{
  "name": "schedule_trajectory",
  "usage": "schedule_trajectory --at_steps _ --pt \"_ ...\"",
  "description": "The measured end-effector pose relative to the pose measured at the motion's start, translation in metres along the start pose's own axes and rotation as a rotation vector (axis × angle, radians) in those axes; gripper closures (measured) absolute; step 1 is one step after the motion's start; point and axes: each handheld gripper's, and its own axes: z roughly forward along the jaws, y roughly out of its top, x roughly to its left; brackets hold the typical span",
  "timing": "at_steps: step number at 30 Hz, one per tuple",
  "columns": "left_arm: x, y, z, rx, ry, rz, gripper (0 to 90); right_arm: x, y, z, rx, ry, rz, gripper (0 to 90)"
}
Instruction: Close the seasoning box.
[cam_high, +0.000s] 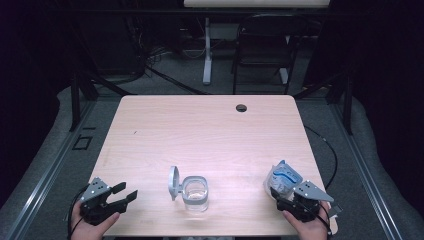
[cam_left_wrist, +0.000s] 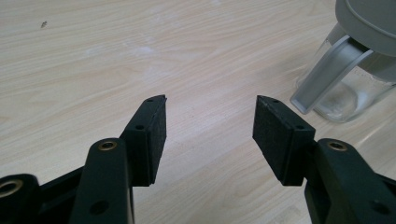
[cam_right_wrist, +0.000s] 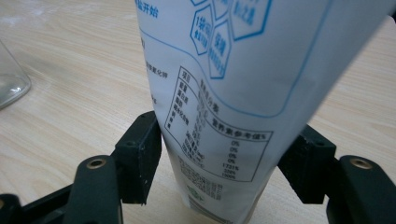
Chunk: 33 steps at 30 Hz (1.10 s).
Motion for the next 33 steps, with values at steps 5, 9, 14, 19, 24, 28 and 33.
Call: schedule_trajectory --at_steps 5,9,14,19,24,28,33 --pt "0.001 0.000 -0.001 -0.003 0.003 -0.006 45.2 -0.001 -0.003 0.004 0.013 0.006 0.013 35.4" --pt "0.001 -0.001 0.000 -0.002 0.003 -0.009 45.2 -0.002 -0.005 0.007 0.035 0.007 0.030 34.6" --pt "0.001 -0.001 0.000 0.000 0.005 -0.009 45.2 -0.003 -0.009 0.012 0.049 0.001 0.035 34.8" --pt "0.002 -0.001 0.000 -0.002 0.005 -0.014 45.2 -0.004 -0.012 0.014 0.030 0.008 0.030 35.3" --pt "0.002 -0.002 0.001 0.002 0.005 -0.013 45.2 -0.003 -0.013 0.016 0.023 -0.003 0.010 35.2" --pt "0.003 -0.002 0.001 0.002 0.004 -0.017 45.2 -0.002 -0.014 0.018 0.013 -0.004 0.020 35.2" --pt "0.003 -0.003 0.001 0.002 0.004 -0.018 45.2 -0.003 -0.014 0.018 0.020 -0.006 0.012 35.5"
